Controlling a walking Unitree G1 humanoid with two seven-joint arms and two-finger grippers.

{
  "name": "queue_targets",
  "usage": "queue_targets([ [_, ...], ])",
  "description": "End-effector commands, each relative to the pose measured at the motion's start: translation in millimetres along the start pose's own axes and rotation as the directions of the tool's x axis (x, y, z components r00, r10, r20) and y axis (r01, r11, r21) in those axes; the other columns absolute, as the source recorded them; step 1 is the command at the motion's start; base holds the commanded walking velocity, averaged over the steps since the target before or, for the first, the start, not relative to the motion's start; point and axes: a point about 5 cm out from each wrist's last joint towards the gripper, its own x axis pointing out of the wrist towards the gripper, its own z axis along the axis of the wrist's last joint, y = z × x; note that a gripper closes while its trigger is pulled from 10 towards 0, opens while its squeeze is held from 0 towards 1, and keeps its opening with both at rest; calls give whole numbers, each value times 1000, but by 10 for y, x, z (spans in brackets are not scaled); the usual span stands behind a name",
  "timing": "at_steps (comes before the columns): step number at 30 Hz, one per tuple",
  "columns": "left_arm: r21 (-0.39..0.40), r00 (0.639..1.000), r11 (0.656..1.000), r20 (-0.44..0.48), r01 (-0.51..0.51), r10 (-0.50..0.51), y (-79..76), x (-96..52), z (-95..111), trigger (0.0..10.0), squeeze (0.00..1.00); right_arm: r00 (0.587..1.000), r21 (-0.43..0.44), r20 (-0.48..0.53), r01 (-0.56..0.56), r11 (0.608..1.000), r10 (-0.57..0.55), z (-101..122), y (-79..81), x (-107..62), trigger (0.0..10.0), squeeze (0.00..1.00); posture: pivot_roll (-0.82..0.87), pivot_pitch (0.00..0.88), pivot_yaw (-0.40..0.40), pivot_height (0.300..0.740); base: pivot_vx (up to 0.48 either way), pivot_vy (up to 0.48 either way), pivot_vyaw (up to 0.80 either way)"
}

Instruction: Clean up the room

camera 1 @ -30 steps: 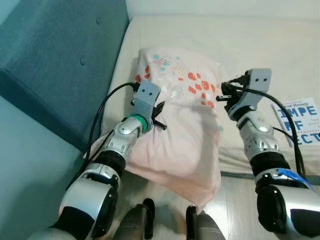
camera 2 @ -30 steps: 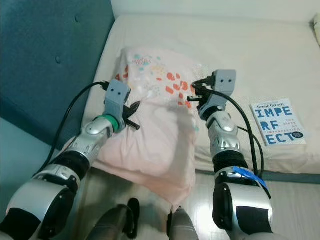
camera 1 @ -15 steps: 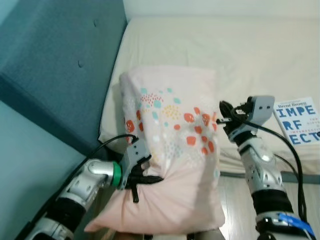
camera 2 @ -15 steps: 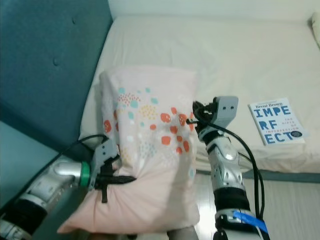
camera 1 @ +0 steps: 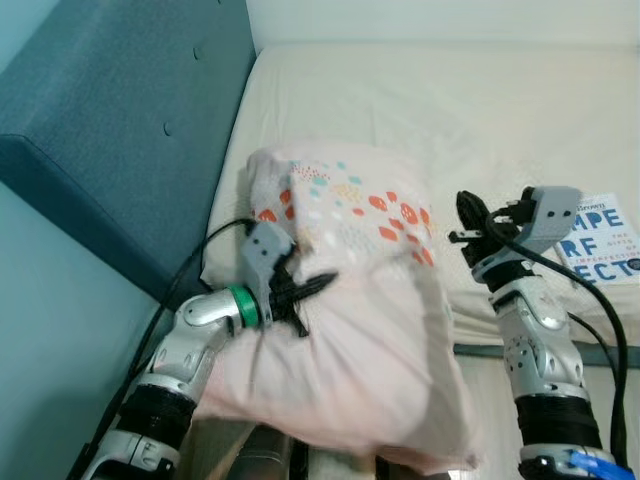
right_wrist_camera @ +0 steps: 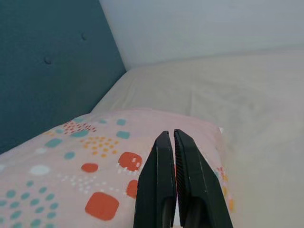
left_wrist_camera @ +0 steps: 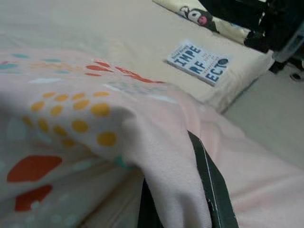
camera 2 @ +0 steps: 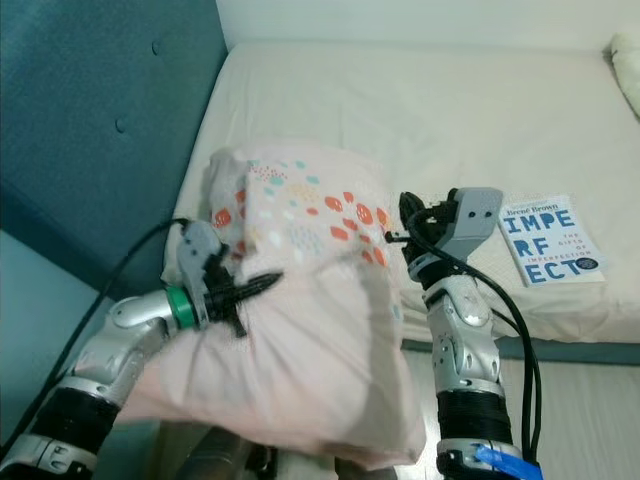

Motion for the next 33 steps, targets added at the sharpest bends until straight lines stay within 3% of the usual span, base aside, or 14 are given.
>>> queue_targets([
  [1,-40,989,998,137,-45,50,17,16,216,10000,0,1000,33,10,25,999,-26,-29,-6,-75,10000,0,5,169,121,740,0,0,0],
  [7,-102,965,991,238,-87,109,56,18,380,10000,0,999,43,32,43,998,-44,-7,-9,-113,10000,0,3,171,118,740,0,0,0],
  [8,-64,968,987,196,-148,158,95,10,312,10000,0,996,23,28,80,997,-80,-21,-31,-139,10000,0,3,167,109,740,0,0,0],
  [12,5,966,973,118,-232,230,134,-16,163,10000,0,989,-23,10,146,989,-146,-82,-70,-189,10000,0,1,163,105,740,0,0,0],
  [17,0,957,961,84,-277,276,121,-32,55,10000,0,982,-52,-21,189,981,-190,-185,-69,-256,10000,0,3,157,99,740,0,0,0],
  [21,12,960,961,-40,-277,277,-20,-36,-202,10000,0,974,-44,-85,205,978,-208,-367,8,-366,10000,0,3,155,95,740,0,0,0],
  [33,-25,920,924,-104,-381,377,-43,-5,-389,10000,0,955,-53,-198,213,976,-219,-641,113,-494,10000,0,4,145,90,740,0,0,0],
])
